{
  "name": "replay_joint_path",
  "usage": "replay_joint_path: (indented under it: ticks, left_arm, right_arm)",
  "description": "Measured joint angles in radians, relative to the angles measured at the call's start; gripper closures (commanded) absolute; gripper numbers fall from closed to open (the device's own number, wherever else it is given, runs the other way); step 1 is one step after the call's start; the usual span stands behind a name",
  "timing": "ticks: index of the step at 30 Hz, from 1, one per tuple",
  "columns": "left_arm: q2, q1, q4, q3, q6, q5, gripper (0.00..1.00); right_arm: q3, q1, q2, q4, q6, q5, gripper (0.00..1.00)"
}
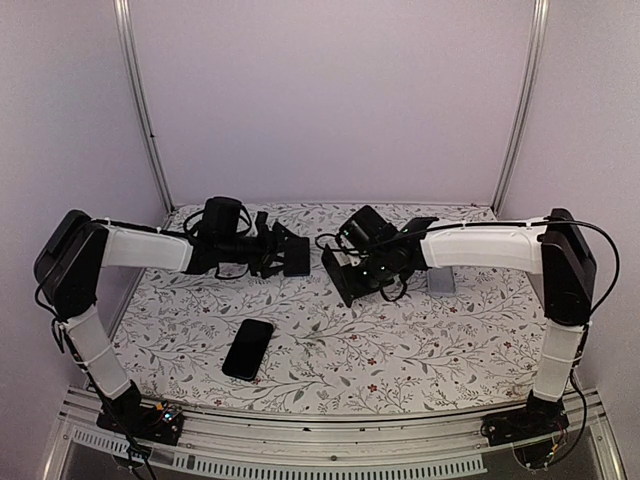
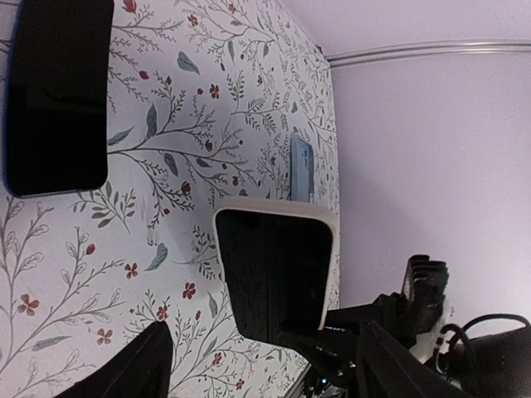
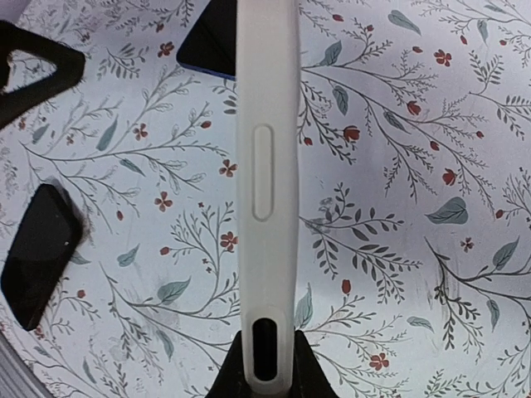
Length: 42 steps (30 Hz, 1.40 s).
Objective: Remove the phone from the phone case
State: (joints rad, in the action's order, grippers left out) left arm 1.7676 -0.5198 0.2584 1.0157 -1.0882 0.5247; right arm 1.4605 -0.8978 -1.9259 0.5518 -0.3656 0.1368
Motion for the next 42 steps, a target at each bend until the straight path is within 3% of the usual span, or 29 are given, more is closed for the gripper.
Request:
replay_joint_path:
  ticks: [8,16,27,34,42]
  left_arm:
    - [0.000,0.004,0.056,-0.030,0.012,0.046,0.24]
    - [0.000,0.000,0.185,-0.031,0.002,0.124,0.28]
    - [0.011,-0.006,0.264,-0.018,-0.018,0.176,0.33]
    - [0.026,-0.016,0.360,0.005,-0.053,0.221,0.54]
    - [0.028,-0.025,0.468,0.007,-0.108,0.251,0.94]
  right_arm:
    - [-0.138,0.138,0.133,-0.229,-0.081,-0.360,1.00]
    - [-0.284,0.219,0.152,-0.521,-0.234,-0.729,1.00]
    - [-0.291,0.232,0.152,-0.708,-0.356,-0.937,1.00]
    - [-0.291,0.241,0.152,-0.765,-0.406,-1.006,1.00]
    - [-0.314,0.259,0.152,-0.842,-0.446,-1.061,0.94]
